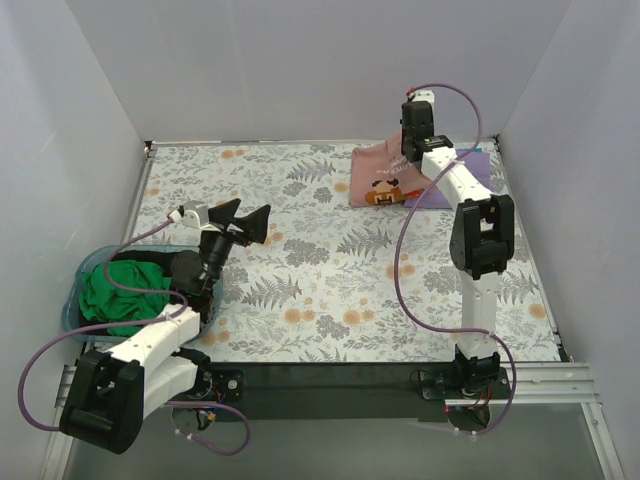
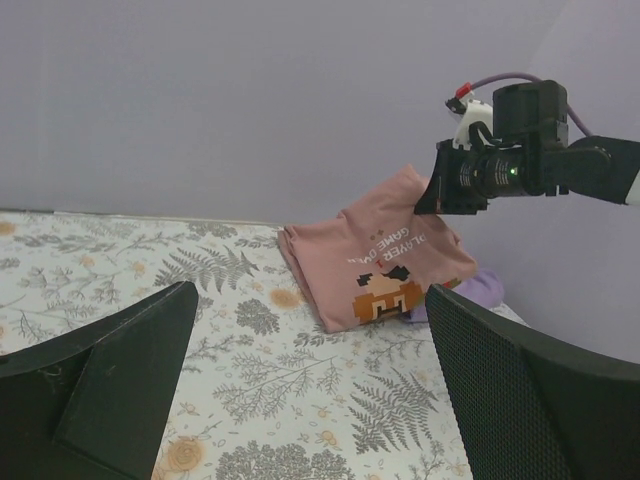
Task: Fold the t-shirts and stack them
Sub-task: Neatly place the folded tshirt to the corner
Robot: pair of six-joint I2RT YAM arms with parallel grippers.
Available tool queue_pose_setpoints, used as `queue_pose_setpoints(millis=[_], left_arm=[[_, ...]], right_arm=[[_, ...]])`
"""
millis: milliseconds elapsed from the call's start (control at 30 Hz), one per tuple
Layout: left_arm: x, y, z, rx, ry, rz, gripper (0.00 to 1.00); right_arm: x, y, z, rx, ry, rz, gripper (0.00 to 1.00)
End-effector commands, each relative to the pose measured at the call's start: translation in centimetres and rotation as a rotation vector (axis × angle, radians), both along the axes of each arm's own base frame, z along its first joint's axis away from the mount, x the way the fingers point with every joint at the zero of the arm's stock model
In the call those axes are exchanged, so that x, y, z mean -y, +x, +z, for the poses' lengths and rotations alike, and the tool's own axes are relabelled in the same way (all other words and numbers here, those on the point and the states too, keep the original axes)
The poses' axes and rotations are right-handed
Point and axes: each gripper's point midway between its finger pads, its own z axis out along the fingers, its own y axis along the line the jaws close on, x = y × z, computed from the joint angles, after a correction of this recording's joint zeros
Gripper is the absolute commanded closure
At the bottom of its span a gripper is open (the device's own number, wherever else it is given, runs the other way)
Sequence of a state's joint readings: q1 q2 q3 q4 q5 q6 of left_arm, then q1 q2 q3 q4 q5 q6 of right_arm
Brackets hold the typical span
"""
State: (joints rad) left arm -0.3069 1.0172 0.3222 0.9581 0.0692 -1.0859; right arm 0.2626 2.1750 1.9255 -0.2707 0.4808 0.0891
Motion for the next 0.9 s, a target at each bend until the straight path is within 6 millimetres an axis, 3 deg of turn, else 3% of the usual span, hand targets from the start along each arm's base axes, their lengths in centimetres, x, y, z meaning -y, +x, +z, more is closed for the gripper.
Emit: queue_pose_setpoints(millis=[0,33,67,133,167,200,333,433,633,733,867], left_arm=[[0.1,-1.5,3.0,0.185,0.054,-0.012,0.02],[0.1,-1.2,3.5,0.179,0.051,-0.008,0.02],[0.2,-0.5,2.0,0.093,0.066,-0.008,0.02],[0.5,0.2,1.5,0.031,0.092,-0.016,0.02],[1.0,0.6,2.3,0.032,0.114,-0.03,0.02],[1.1,0.9,1.4,0.008,0.163,-0.035,0.02],[1.2,1.1,1.8,0.01,0.16,-0.036,0.02],[0.7,0.8,2.4,0.041,0.129,-0.01,0.02],[0.4,1.3,2.1,0.0,0.119,0.01,0.02],[0.5,1.3,1.8,-0.006,0.131,0.002,0.02],[0.2,1.5,1.6,-0.014,0.131,0.023,0.02]], right_arm=[[1.9,0.7,9.2,0.192,0.051,-0.026,0.99],[2.2,0.6,9.9,0.203,0.06,-0.03,0.99],[3.0,0.6,10.3,0.21,0.072,-0.041,0.99],[3.8,0.3,11.3,0.22,0.083,-0.046,0.99],[4.1,0.3,11.5,0.222,0.091,-0.04,0.99],[5.0,0.3,11.8,0.226,0.095,-0.051,0.99],[6.0,-0.3,13.1,0.224,0.083,-0.024,0.99],[6.3,-0.9,12.4,0.194,0.058,-0.02,0.99],[9.0,-1.4,10.6,0.143,-0.015,-0.074,0.99],[11.4,-1.3,8.8,0.108,-0.042,-0.129,0.99],[14.3,-0.6,8.2,0.083,-0.13,-0.168,0.99]])
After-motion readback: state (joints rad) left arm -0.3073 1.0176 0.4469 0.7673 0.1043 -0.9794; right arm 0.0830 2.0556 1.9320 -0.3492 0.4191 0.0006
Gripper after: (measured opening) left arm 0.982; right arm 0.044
